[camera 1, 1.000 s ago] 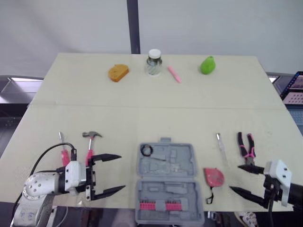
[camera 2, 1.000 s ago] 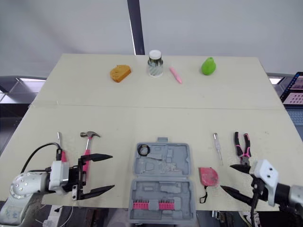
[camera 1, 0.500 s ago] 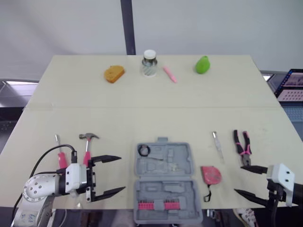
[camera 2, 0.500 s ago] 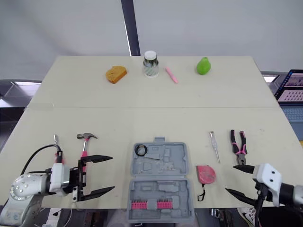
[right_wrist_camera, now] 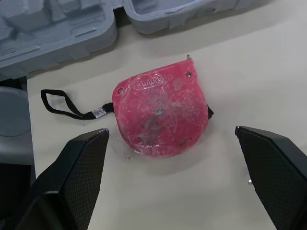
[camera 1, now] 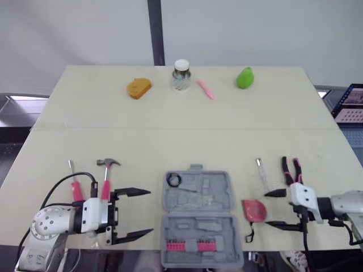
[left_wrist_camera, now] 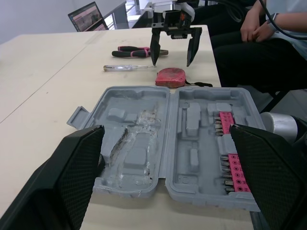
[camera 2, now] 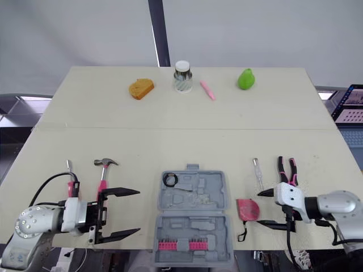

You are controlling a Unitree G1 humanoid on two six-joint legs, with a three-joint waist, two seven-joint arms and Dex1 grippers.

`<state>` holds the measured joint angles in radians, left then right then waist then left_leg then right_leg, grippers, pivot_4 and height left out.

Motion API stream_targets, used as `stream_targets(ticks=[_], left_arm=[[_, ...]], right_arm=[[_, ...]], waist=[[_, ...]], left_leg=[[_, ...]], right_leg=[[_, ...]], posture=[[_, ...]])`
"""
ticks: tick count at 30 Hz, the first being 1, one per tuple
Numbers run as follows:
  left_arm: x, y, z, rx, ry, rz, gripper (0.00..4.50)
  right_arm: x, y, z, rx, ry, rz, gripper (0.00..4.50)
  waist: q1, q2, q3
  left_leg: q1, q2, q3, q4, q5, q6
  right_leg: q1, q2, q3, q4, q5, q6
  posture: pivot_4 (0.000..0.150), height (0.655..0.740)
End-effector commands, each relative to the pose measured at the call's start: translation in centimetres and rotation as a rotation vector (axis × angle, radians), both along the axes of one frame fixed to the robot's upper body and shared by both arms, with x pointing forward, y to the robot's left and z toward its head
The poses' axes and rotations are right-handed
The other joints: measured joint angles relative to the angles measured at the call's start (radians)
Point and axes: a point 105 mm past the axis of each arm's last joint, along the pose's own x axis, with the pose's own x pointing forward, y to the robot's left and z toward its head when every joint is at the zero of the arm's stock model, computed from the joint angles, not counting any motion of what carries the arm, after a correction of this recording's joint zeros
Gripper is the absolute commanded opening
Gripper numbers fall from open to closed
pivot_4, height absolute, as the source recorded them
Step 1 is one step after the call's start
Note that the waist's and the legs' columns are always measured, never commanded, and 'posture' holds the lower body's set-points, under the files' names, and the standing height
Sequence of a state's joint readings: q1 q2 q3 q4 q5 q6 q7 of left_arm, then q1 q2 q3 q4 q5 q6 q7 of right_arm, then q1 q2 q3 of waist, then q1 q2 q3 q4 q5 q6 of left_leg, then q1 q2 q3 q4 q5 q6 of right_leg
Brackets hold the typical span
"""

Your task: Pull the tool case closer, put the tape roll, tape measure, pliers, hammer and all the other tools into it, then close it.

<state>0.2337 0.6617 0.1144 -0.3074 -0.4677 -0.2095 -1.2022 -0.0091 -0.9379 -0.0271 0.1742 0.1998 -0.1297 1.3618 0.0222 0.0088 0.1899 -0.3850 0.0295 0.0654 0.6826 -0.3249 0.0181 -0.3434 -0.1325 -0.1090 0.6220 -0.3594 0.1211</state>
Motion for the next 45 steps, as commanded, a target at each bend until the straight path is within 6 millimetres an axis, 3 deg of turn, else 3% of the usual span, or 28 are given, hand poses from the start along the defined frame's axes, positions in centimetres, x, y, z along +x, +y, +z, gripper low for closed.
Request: stream_targets(ticks=[1,36,37,40,45], left_arm=[[-0.4,-0.4,0.2,-0.006,-0.028,-0.016,4.50],[-0.5,-0.1,-0.3,0.009,-0.028,0.006,4.50],[-0.5,-0.1,-0.3,0.009,-0.028,0.006,4.50],[-0.5,-0.1,-0.4,0.009,-0.028,0.008,4.50],[-0.6,-0.2,-0.5,0.007,-0.026,0.005,4.50]], right_arm=[[0.1,0.3,0.0,-0.001,0.009,0.040,4.47],[0.9,1.6,-2.0,-0.012,-0.012,0.082,4.47],[1.0,1.6,-2.0,-0.012,-0.017,0.080,3.97],[1.0,1.6,-2.0,-0.013,-0.019,0.078,3.02],[1.3,1.4,-1.8,-0.018,-0.024,0.065,3.02]], waist=[[0.000,0.000,0.000],[-0.001,0.000,0.000],[-0.001,0.000,0.000],[-0.001,0.000,0.000],[-0.001,0.000,0.000]], left_leg=[[0.000,0.000,0.000,0.000,0.000,0.000],[0.000,0.000,0.000,0.000,0.000,0.000],[0.000,0.000,0.000,0.000,0.000,0.000],[0.000,0.000,0.000,0.000,0.000,0.000],[0.000,0.000,0.000,0.000,0.000,0.000]], right_leg=[[0.000,0.000,0.000,0.000,0.000,0.000],[0.000,0.000,-0.001,0.001,0.000,0.000],[0.000,0.000,-0.001,0.001,0.000,0.000],[0.000,0.000,-0.001,0.001,0.000,0.000],[0.000,0.000,-0.001,0.002,0.000,0.000]], posture=[[0.150,0.6950],[0.150,0.6950],[0.150,0.6950],[0.150,0.6950],[0.150,0.6950]])
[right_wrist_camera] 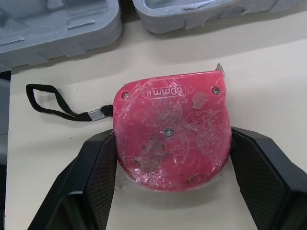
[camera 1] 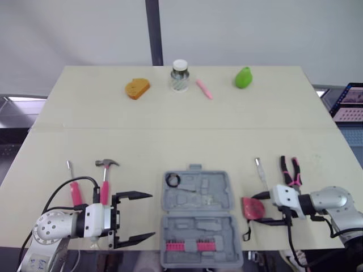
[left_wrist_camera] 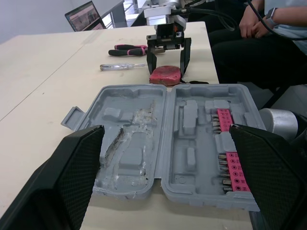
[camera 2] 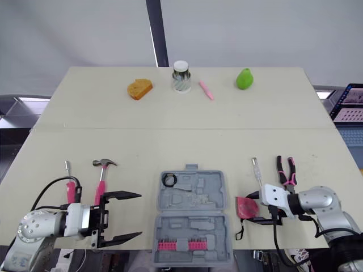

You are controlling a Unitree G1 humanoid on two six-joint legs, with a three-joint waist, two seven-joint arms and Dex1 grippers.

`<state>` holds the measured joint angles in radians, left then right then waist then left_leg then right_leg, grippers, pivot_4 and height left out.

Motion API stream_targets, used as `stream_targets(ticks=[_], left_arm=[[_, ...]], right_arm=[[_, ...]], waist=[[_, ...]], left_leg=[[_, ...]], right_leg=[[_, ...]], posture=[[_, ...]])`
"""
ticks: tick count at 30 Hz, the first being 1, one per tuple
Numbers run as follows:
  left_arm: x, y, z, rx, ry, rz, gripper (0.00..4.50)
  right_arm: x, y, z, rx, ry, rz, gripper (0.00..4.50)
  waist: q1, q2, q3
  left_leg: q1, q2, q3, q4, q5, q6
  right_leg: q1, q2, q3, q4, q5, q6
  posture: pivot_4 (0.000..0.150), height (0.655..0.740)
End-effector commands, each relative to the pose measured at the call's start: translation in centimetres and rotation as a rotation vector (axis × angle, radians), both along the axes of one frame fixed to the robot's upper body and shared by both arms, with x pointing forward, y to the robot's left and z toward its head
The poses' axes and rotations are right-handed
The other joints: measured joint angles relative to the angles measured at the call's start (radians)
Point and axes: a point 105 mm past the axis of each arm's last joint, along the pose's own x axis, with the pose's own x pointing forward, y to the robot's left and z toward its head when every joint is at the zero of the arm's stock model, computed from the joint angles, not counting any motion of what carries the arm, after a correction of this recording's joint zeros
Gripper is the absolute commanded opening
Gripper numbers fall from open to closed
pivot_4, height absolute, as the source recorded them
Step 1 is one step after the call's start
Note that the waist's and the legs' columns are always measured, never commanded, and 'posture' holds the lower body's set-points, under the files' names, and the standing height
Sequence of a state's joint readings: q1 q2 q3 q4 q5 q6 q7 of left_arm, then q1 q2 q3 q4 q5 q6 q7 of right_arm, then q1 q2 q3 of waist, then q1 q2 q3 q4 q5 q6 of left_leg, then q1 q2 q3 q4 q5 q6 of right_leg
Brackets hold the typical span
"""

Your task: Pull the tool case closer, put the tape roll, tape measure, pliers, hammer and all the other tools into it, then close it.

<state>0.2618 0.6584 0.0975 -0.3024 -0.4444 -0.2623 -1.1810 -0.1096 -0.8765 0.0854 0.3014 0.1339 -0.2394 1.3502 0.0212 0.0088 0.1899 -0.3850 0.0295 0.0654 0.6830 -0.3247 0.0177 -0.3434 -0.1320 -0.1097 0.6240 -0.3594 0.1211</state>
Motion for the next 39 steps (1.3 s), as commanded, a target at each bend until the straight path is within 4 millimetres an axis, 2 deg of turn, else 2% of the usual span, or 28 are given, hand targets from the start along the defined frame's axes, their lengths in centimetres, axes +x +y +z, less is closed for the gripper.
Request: stream_targets(ticks=[1,4,7,12,17,19,25,39], left_arm=[[-0.1,-0.1,0.1,-0.003,-0.010,-0.004,4.50],[0.0,0.0,0.2,-0.002,-0.006,-0.004,4.50],[0.6,0.3,0.3,0.000,-0.008,0.005,4.50],[1.4,0.4,0.4,-0.004,-0.018,0.012,4.50],[1.9,0.1,0.4,-0.012,-0.023,0.018,4.50],[2.1,0.2,0.4,-0.011,-0.022,0.021,4.50],[2.2,0.3,0.2,-0.004,-0.020,0.028,4.50],[2.2,0.5,0.1,0.011,-0.019,0.039,4.50]], right_arm=[[0.4,-0.1,0.4,-0.007,-0.022,-0.015,3.02],[0.8,-0.2,1.9,-0.007,-0.032,-0.021,3.02],[1.3,-0.3,3.7,-0.100,-0.030,-0.002,3.02],[2.0,1.8,7.7,-0.150,-0.033,0.021,3.02],[2.7,3.2,9.6,-0.238,-0.005,-0.034,3.02],[3.1,4.6,10.3,-0.241,-0.016,-0.041,3.02],[3.8,7.7,10.9,-0.266,-0.020,-0.049,3.02],[4.8,11.6,9.4,-0.323,-0.033,-0.021,3.02]], waist=[[0.000,0.000,0.000],[0.000,0.000,0.000],[0.000,0.001,0.001],[-0.004,0.002,0.001],[-0.006,0.002,0.001],[-0.007,0.002,0.001],[-0.020,0.002,0.001],[-0.026,0.002,0.001]], left_leg=[[0.000,0.000,0.000,0.000,0.000,0.000],[0.000,0.000,0.000,0.000,0.000,0.000],[0.000,0.000,0.000,0.000,0.000,0.000],[-0.001,0.001,0.000,0.000,0.000,0.000],[-0.002,0.001,0.000,0.000,0.000,0.000],[-0.002,0.001,-0.001,0.000,0.000,0.000],[-0.005,0.000,0.000,0.000,0.000,-0.001],[-0.007,0.000,0.003,0.000,0.001,-0.001]], right_leg=[[0.000,0.000,0.000,0.000,0.000,0.000],[0.000,0.000,0.000,0.000,0.000,0.000],[-0.001,-0.001,0.000,0.000,0.000,0.000],[-0.002,0.000,0.000,0.001,0.000,0.000],[-0.003,-0.002,0.000,0.002,0.000,0.000],[-0.003,-0.003,0.000,0.001,0.000,0.000],[-0.006,-0.004,0.001,0.002,0.000,0.000],[-0.013,-0.002,0.002,0.006,0.000,0.000]], posture=[[0.150,0.6950],[0.150,0.6950],[0.150,0.6950],[0.150,0.6950],[0.150,0.6950],[0.150,0.6950],[0.150,0.6950],[0.150,0.6950]])
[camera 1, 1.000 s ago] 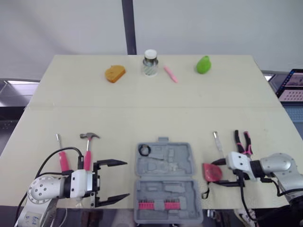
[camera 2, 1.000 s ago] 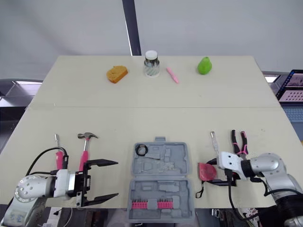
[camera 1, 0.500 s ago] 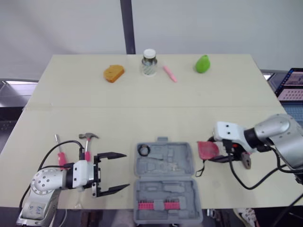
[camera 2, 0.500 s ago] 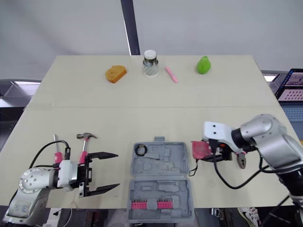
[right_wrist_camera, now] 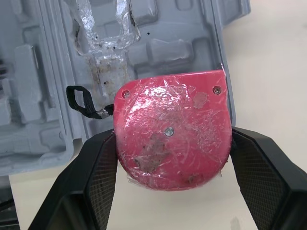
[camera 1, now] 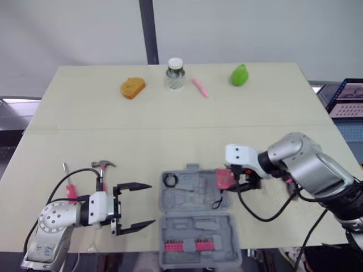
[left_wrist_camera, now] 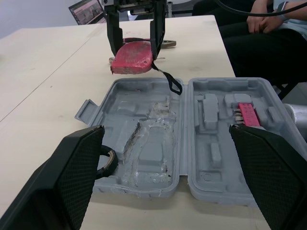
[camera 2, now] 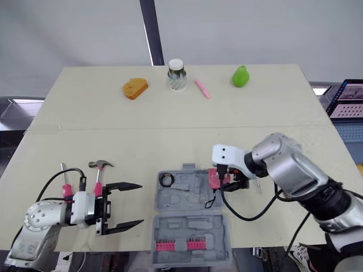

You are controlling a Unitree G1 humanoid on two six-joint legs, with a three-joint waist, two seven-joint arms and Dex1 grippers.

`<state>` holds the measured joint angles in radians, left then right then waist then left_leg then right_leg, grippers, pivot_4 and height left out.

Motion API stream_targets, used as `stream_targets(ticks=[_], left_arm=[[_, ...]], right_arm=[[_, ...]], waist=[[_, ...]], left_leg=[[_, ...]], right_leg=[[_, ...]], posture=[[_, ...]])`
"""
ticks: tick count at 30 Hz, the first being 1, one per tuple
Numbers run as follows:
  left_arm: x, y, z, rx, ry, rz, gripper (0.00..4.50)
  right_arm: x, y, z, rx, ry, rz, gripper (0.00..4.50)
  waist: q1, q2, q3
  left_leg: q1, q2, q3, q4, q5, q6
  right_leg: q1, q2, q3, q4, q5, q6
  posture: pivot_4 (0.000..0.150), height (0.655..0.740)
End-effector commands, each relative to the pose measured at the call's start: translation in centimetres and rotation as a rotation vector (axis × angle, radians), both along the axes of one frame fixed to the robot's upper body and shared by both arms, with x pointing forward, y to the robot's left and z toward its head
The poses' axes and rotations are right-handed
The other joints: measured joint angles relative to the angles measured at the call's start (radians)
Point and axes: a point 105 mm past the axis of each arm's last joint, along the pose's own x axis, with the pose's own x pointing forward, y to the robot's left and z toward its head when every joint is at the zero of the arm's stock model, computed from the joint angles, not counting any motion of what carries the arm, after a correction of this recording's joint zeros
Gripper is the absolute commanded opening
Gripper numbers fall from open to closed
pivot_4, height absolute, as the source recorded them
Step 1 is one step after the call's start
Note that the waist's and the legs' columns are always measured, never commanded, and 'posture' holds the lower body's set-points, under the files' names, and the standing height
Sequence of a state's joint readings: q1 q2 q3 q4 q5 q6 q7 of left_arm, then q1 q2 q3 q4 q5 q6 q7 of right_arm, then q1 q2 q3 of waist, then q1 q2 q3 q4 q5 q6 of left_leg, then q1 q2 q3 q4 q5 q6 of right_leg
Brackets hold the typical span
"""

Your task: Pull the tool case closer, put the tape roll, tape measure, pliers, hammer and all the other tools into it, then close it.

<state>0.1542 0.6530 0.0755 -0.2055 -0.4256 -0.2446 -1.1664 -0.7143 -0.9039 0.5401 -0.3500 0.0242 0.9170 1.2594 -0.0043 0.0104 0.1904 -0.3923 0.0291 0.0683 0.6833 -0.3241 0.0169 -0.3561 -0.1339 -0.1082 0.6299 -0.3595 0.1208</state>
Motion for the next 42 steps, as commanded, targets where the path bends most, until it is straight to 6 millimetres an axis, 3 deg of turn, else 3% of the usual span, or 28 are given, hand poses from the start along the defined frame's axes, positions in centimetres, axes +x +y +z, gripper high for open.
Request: stream_targets(ticks=[1,16,42], left_arm=[[0.0,0.3,0.2,0.008,-0.017,0.012,4.50],[0.7,1.0,0.4,-0.042,-0.006,0.103,4.50],[0.2,0.9,0.0,-0.028,-0.002,0.116,4.50]], right_arm=[[0.5,0.7,0.3,-0.013,-0.049,0.020,3.02],[1.4,1.8,-1.1,-0.058,-0.062,0.044,3.02],[1.7,2.3,-1.8,-0.064,-0.043,0.066,3.02]], waist=[[0.000,0.000,0.000],[-0.001,0.000,0.000],[-0.001,0.000,0.000]], left_leg=[[0.000,0.000,0.000,0.000,0.000,0.000],[0.000,0.000,0.001,0.000,0.000,0.000],[0.000,0.000,0.001,0.000,0.000,0.000]], right_leg=[[0.000,0.000,0.000,0.000,0.000,0.000],[-0.002,0.000,0.000,0.007,0.000,0.000],[-0.003,0.000,-0.001,0.007,0.000,0.000]], posture=[[0.150,0.6950],[0.150,0.6950],[0.150,0.6950]])
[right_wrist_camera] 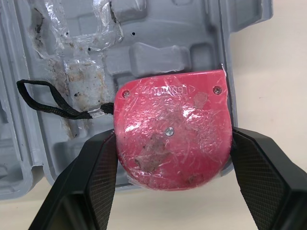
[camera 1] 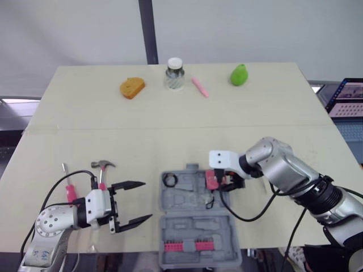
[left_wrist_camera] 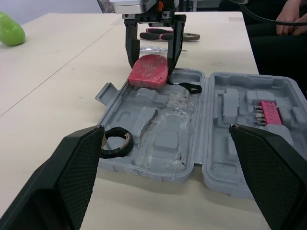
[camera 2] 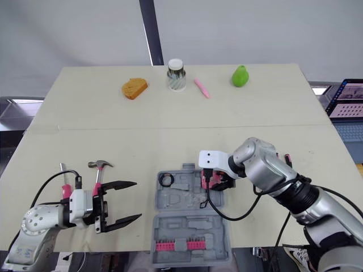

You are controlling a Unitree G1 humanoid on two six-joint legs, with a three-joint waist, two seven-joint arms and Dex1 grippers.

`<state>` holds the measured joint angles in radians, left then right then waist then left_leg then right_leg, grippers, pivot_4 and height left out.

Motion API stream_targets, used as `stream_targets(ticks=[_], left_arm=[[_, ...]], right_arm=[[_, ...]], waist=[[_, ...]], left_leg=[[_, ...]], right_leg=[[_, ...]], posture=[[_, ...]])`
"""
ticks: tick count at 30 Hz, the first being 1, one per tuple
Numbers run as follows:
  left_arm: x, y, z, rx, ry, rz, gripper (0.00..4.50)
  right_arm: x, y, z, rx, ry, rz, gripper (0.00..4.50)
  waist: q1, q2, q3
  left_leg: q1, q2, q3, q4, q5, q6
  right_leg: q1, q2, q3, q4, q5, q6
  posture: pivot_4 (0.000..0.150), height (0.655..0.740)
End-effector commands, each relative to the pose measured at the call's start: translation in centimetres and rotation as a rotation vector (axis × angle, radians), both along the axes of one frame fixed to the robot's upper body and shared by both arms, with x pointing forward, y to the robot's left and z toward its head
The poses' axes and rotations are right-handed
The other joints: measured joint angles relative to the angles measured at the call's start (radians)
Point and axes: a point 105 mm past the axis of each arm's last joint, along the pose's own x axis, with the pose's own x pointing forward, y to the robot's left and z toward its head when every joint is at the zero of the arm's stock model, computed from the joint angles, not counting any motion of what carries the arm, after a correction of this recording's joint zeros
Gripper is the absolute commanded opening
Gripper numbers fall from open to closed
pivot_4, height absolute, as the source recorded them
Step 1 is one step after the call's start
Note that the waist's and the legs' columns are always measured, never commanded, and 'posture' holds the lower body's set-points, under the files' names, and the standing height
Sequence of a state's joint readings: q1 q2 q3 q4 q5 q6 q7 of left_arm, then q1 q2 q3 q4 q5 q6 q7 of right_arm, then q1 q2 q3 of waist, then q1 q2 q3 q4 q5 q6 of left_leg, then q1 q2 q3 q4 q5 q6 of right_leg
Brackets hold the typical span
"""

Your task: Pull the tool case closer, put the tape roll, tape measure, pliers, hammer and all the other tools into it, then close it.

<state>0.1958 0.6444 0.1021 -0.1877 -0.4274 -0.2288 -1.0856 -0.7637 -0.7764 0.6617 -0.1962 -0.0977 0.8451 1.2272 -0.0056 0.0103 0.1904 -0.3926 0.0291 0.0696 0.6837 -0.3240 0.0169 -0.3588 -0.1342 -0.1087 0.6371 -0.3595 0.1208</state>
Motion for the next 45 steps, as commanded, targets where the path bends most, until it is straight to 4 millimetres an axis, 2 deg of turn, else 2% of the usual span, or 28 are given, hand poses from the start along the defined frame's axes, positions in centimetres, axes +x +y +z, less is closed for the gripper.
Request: stream_targets(ticks=[1,8,10,11,12,17,20,23,27,30,31,33,40,43,44,45], left_arm=[[-0.3,-0.2,0.6,0.003,-0.037,-0.008,4.50],[-0.4,-0.5,0.6,0.001,-0.035,-0.010,4.50],[-0.4,-0.5,0.5,0.001,-0.034,-0.010,4.50],[-0.4,-0.5,0.5,0.001,-0.034,-0.010,4.50],[-0.4,-0.6,0.5,0.001,-0.034,-0.010,4.50],[-0.5,-0.7,0.5,-0.002,-0.033,-0.012,4.50],[-0.5,-0.7,0.5,-0.003,-0.032,-0.013,4.50],[-0.5,-0.8,0.5,-0.006,-0.032,-0.014,4.50],[-0.2,-0.9,0.5,-0.008,-0.034,-0.018,4.50],[0.0,-0.9,0.5,-0.005,-0.037,-0.024,4.50],[0.0,-0.9,0.5,-0.003,-0.038,-0.026,4.50],[0.1,-0.9,0.5,-0.001,-0.039,-0.030,4.50],[0.2,-0.7,0.7,0.004,-0.042,-0.035,4.50],[0.2,-0.6,0.7,0.011,-0.040,-0.036,4.50],[0.2,-0.6,0.7,0.012,-0.040,-0.036,4.50],[0.2,-0.5,0.7,0.013,-0.040,-0.036,4.50]], right_arm=[[0.0,0.6,0.7,0.000,-0.025,0.038,3.02],[-0.2,0.9,0.6,0.004,-0.015,0.045,3.02],[-0.2,0.9,0.6,0.006,-0.016,0.048,4.07],[-0.2,1.0,0.6,0.007,-0.017,0.049,4.39],[-0.2,1.0,0.6,0.010,-0.019,0.049,4.45],[-0.4,0.7,2.0,0.019,-0.038,0.052,4.45],[-1.3,0.3,3.7,0.052,-0.023,0.055,4.45],[-1.9,-0.3,4.5,0.093,-0.008,0.047,4.45],[-2.1,-0.3,5.1,0.297,0.002,0.014,4.45],[-2.3,-0.7,5.2,0.397,0.028,-0.018,3.65],[-2.2,-0.6,5.4,0.448,0.023,-0.022,3.24],[-2.1,-0.6,5.6,0.506,0.007,-0.027,3.24],[-1.8,-1.7,4.0,0.570,0.035,-0.089,3.24],[-1.7,-2.1,3.3,0.586,0.031,-0.105,2.50],[-1.7,-2.2,3.2,0.591,0.030,-0.107,1.96],[-1.6,-2.2,3.0,0.595,0.031,-0.110,1.96]], waist=[[0.000,0.000,0.000],[0.000,0.000,0.000],[0.000,0.000,0.000],[0.000,0.000,0.000],[0.000,0.000,0.000],[0.000,0.000,0.000],[0.001,0.000,0.000],[0.001,0.000,0.000],[0.002,-0.002,-0.001],[0.002,-0.002,-0.001],[0.002,-0.002,-0.001],[0.001,-0.002,-0.001],[0.002,-0.002,-0.001],[0.002,-0.002,-0.001],[0.002,-0.002,-0.001],[0.002,-0.002,-0.001]], left_leg=[[0.000,0.000,0.000,0.000,0.000,0.000],[0.000,0.000,0.000,0.000,0.000,0.000],[0.000,0.000,0.000,0.000,0.000,0.000],[0.000,0.000,0.000,0.000,0.000,0.000],[0.000,0.000,0.000,0.000,0.000,0.000],[0.000,0.000,0.000,0.000,0.000,0.000],[0.000,0.000,0.000,0.000,0.000,0.000],[-0.001,0.000,0.000,0.000,0.000,0.000],[0.000,0.000,-0.001,0.000,0.000,0.000],[0.000,0.000,0.000,0.000,0.000,0.000],[0.000,0.000,0.000,0.000,0.000,0.000],[0.000,0.000,0.000,0.000,0.000,0.000],[0.000,0.000,0.000,0.000,0.000,0.000],[0.000,0.000,0.000,0.000,0.000,0.000],[0.000,0.000,0.000,0.000,0.000,0.000],[0.000,0.000,0.000,0.000,0.000,0.000]], right_leg=[[0.000,0.000,0.000,0.000,0.000,0.000],[0.000,0.000,0.000,0.000,0.000,0.000],[0.000,0.000,0.000,0.000,0.000,0.000],[0.000,0.000,0.000,0.000,0.000,0.000],[0.000,0.000,0.000,0.000,0.000,0.000],[0.000,0.000,0.000,0.000,0.000,0.000],[0.000,0.000,0.000,0.000,0.000,0.000],[0.000,-0.001,0.000,0.000,0.000,0.000],[0.001,0.000,0.000,0.000,0.000,0.000],[0.001,0.000,0.000,0.000,0.000,0.000],[0.001,0.000,0.000,-0.001,0.000,0.000],[0.001,0.000,0.000,0.000,0.000,0.000],[0.001,0.000,0.000,0.000,0.000,0.000],[0.001,0.000,0.000,0.000,0.000,0.000],[0.001,0.000,0.000,0.000,0.000,0.000],[0.001,0.000,0.000,0.000,0.000,0.000]], posture=[[0.150,0.6950],[0.150,0.6950],[0.150,0.6950],[0.150,0.6950],[0.150,0.6950],[0.150,0.6950],[0.150,0.6950],[0.150,0.6950],[0.150,0.6950],[0.150,0.6950],[0.150,0.6950],[0.150,0.6950],[0.150,0.6950],[0.150,0.6950],[0.150,0.6950],[0.150,0.6950]])
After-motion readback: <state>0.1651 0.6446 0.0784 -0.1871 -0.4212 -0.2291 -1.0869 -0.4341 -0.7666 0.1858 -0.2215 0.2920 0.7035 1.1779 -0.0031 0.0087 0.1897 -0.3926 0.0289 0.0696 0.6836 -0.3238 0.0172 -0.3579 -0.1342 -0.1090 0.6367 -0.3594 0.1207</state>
